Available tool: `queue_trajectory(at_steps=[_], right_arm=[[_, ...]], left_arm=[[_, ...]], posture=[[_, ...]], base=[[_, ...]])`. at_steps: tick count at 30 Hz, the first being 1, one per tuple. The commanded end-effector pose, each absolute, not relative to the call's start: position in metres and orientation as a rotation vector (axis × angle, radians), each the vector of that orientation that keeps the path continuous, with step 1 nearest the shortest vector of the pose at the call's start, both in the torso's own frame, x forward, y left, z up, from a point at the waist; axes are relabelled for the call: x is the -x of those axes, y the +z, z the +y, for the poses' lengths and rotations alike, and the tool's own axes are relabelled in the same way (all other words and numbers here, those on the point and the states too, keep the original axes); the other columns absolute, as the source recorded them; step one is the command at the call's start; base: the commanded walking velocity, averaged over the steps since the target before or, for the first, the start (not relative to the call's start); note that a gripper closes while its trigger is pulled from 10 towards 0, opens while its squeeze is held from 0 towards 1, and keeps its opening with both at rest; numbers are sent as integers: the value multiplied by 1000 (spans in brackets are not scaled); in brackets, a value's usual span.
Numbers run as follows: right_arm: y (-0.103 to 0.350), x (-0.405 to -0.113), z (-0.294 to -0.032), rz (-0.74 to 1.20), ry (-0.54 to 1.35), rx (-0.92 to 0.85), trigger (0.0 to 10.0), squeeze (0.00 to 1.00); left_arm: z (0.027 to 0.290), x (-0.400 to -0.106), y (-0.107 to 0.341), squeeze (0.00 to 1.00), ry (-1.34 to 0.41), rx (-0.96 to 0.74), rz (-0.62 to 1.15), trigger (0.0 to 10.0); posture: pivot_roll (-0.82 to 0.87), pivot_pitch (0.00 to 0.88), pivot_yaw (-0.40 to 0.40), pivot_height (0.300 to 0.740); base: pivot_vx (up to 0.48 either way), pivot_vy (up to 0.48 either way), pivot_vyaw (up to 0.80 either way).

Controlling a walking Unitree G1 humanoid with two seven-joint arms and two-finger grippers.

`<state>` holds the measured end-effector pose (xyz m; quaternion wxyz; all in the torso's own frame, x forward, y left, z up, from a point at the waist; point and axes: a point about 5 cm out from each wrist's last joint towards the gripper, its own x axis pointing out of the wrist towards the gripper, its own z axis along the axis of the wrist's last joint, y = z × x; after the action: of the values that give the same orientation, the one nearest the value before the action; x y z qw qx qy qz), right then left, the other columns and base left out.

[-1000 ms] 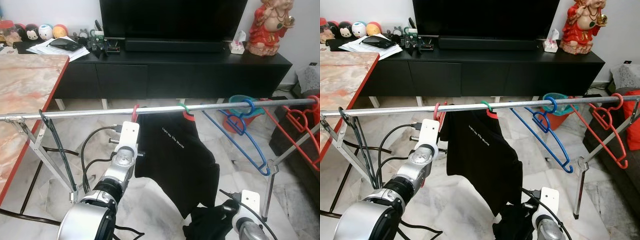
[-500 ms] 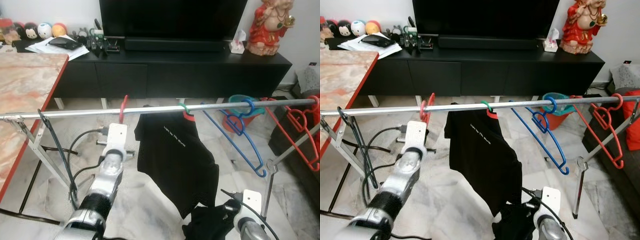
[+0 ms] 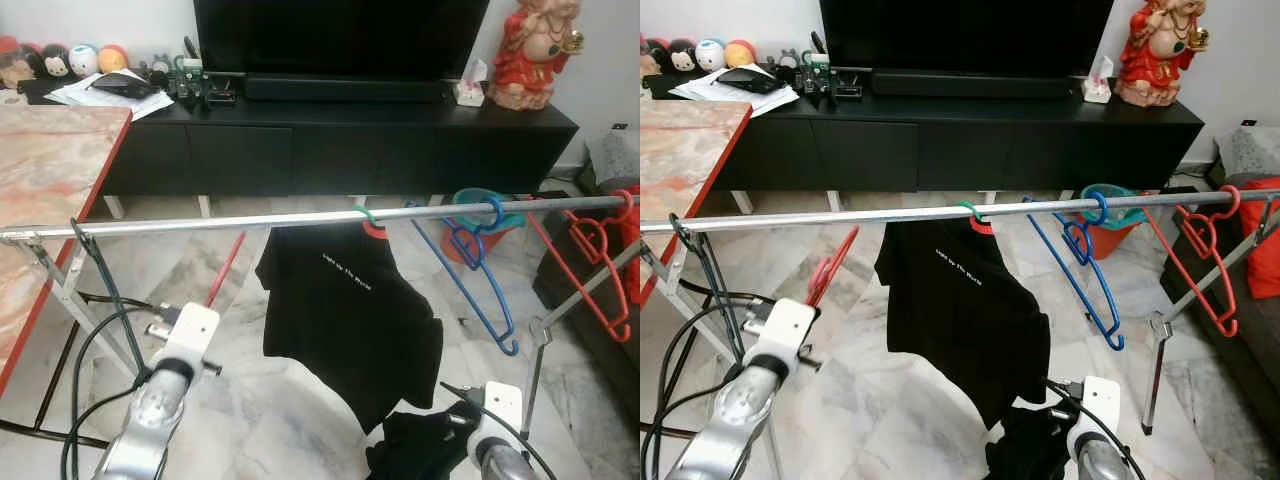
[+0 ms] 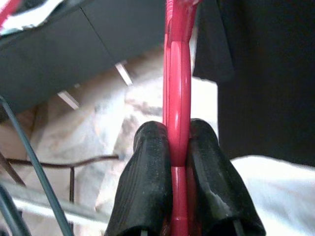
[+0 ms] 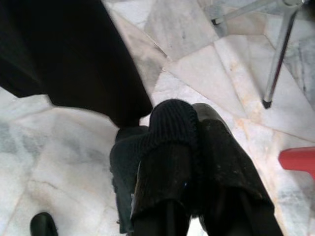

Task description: Hang hanger

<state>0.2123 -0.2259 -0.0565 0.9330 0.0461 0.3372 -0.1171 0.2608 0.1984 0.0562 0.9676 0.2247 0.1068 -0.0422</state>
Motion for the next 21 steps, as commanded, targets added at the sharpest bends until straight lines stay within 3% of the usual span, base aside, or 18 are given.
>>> queue_trajectory(at_steps=[1,8,10,14,21], right_arm=[[-55,-213,-229,677,-239,-78,10000,0],[-55,-213,-230,681,-238,-74,10000,0],[-55,-213,-230,680,-242,-75,10000,0],[-55,-212,-230,678,-249,-76,10000,0],[-57,-211,-227,682,-256,-87,10000,0]], left_arm=[[204,-254,46,0,-90,-480,276,10000],[219,-246,5,0,16,-392,472,10000],[227,-244,-8,0,122,-185,535,10000],[239,-243,-17,0,129,-169,604,10000],[246,-195,-63,0,199,-162,878,10000]], posture=[[20,0,-112,740],[13,0,-106,740],[3,0,-100,740],[-1,0,-92,740],[-11,0,-67,740]], base=[[0,0,0],[0,0,0],[0,0,0],[0,0,0],[0,0,0]])
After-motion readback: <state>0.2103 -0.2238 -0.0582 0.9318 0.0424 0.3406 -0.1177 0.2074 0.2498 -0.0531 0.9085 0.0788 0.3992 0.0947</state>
